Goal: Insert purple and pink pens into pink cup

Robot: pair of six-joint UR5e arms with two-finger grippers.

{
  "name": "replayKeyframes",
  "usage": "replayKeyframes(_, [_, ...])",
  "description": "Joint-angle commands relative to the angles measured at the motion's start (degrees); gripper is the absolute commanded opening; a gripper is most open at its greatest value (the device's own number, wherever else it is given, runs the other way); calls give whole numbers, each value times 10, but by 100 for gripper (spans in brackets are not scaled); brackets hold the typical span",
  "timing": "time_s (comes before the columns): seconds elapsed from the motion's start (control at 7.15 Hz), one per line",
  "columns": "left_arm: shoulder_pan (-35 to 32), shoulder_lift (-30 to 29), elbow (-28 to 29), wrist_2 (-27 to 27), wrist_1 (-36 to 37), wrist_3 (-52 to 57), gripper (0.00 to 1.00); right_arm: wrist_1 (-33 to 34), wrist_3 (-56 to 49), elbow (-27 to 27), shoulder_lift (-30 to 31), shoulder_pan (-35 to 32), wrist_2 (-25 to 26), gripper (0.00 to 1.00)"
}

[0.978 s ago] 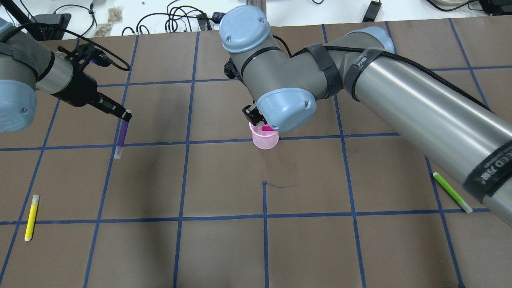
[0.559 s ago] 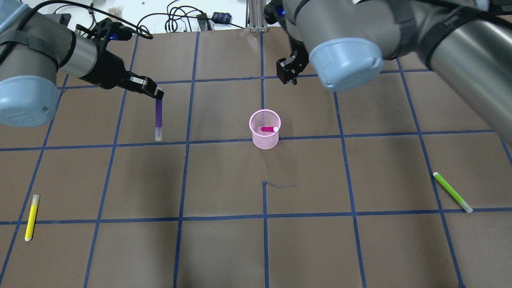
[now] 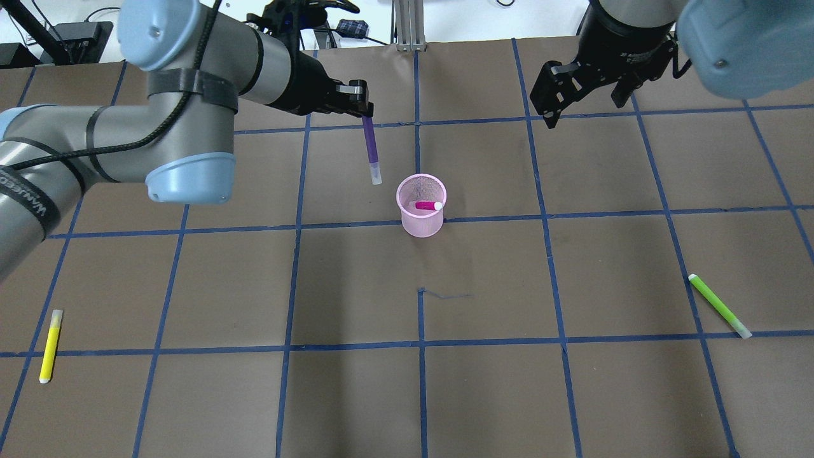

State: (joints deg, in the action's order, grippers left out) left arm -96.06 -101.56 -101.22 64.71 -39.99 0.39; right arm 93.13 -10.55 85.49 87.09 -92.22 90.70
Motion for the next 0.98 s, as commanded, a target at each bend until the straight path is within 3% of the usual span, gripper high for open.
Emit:
replayKeyframes(0.0, [-44, -34, -2, 79, 102, -72, 0, -15, 36, -13, 1, 9, -3, 100])
replayKeyframes(0.14, [-54, -45, -4, 116, 144, -75, 0, -19, 39, -7, 2, 9, 2, 100])
replayKeyframes(0.42, [-73, -62, -47, 129, 244, -83, 0, -18, 39, -1, 5, 9, 4, 100])
replayKeyframes(0.84, [-100, -72, -82, 147, 292, -96, 0, -16, 31, -1, 7, 8, 4, 100])
